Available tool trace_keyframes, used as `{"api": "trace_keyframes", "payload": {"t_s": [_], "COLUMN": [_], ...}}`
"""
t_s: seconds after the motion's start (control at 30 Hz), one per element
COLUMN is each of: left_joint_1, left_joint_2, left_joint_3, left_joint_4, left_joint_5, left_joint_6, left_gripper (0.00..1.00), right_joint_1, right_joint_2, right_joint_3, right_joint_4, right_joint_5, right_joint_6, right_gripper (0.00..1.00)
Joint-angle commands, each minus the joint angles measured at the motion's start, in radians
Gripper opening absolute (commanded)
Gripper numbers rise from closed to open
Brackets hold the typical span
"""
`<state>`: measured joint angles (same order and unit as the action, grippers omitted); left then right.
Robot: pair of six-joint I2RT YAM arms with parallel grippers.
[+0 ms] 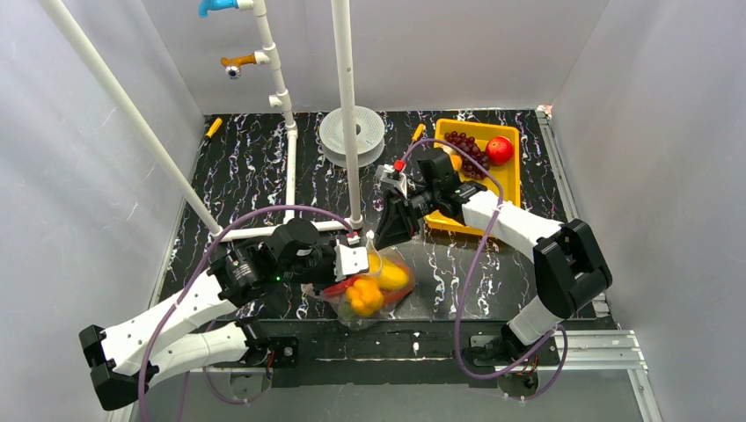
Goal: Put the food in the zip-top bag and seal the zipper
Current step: Zip the zipper food storage bag at the center of the board.
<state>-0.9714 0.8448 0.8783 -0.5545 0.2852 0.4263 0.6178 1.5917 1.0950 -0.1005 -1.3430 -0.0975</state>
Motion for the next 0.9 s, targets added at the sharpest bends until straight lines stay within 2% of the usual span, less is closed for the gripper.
{"api": "trace_keyframes", "payload": {"t_s": [0.0, 0.07, 0.1, 0.17, 0.2, 0.23, 0.33, 0.47, 0.53, 0.73, 0.87], "left_joint_1": [0.008, 0.008, 0.008, 0.007, 0.009, 0.010, 0.013, 0.013, 0.012, 0.014, 0.016], "left_joint_2": [-0.033, -0.043, -0.047, -0.051, -0.052, -0.052, -0.042, 0.013, 0.070, 0.236, 0.308], "left_joint_3": [0.002, -0.005, -0.009, -0.002, 0.008, 0.022, 0.083, 0.179, 0.242, 0.364, 0.394], "left_joint_4": [0.023, 0.040, 0.049, 0.055, 0.048, 0.039, 0.034, 0.085, 0.075, 0.132, 0.159], "left_joint_5": [-0.007, -0.039, -0.071, -0.130, -0.140, -0.137, -0.131, -0.357, -0.408, -0.301, -0.292], "left_joint_6": [-0.022, -0.052, -0.077, -0.134, -0.162, -0.185, -0.266, -0.509, -0.591, -0.708, -0.706], "left_gripper": [0.00, 0.00, 0.11, 0.47, 0.59, 0.68, 0.82, 0.87, 0.87, 0.88, 0.80], "right_joint_1": [0.007, 0.007, 0.005, -0.010, -0.024, -0.043, -0.080, -0.081, -0.081, -0.081, -0.081], "right_joint_2": [-0.070, -0.098, -0.115, -0.145, -0.157, -0.165, -0.200, -0.282, -0.330, -0.390, -0.392], "right_joint_3": [-0.038, -0.067, -0.080, -0.111, -0.133, -0.156, -0.189, -0.239, -0.251, -0.251, -0.248], "right_joint_4": [0.176, 0.244, 0.256, 0.288, 0.332, 0.389, 0.404, 0.382, 0.365, 0.321, 0.304], "right_joint_5": [-0.024, -0.007, 0.027, 0.107, 0.146, 0.172, 0.295, 0.393, 0.433, 0.472, 0.468], "right_joint_6": [0.113, 0.162, 0.173, 0.211, 0.254, 0.307, 0.370, 0.346, 0.343, 0.354, 0.365], "right_gripper": [0.22, 0.04, 0.01, 0.01, 0.01, 0.01, 0.01, 0.01, 0.01, 0.01, 0.01]}}
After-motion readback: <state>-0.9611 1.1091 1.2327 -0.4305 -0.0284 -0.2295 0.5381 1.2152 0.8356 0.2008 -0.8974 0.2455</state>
